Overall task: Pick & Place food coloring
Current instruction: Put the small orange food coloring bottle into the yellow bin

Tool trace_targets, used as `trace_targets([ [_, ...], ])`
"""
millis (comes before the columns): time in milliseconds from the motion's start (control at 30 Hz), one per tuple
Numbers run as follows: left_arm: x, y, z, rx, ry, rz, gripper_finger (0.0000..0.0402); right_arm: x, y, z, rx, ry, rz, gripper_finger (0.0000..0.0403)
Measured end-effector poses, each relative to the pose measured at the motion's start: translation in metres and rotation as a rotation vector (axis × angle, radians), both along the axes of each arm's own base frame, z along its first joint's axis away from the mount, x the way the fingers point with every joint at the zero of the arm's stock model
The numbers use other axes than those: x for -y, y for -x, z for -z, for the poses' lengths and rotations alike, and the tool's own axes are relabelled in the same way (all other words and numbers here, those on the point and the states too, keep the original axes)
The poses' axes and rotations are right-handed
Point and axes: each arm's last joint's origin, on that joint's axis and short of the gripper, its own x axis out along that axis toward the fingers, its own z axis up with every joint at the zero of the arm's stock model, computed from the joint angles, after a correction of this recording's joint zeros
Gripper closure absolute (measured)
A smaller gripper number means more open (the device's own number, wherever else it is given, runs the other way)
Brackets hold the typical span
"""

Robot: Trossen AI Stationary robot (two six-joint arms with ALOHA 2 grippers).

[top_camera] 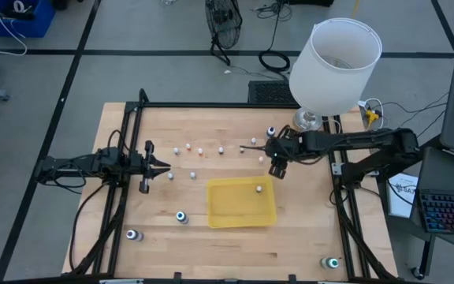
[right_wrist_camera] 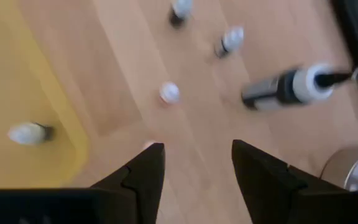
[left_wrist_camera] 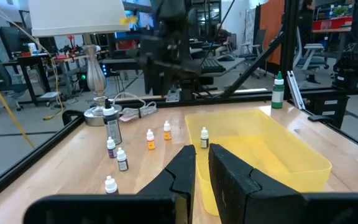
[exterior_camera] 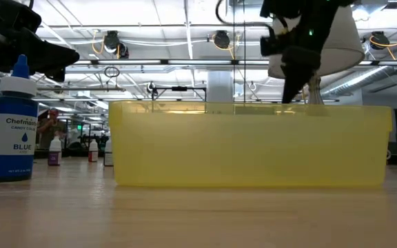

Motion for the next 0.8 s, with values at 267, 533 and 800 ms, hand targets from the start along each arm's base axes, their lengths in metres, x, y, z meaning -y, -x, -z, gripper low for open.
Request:
trace_targets([
  [267,0.0,0.0,0.0,0.0,0.0,0.0,0.035,0.012,0.001,0.039,-0.003,-0.09,-0.007,0.0181],
  [533,0.0,0.0,0.0,0.0,0.0,0.0,0.035,0.012,0.001,0.061,-0.048,-0.093,-0.019,0.0179],
  [800,0.0,0.0,0.0,0.0,0.0,0.0,0.035,0.011,0.0,0.068,-0.016,-0.142,-0.036,0.0179],
])
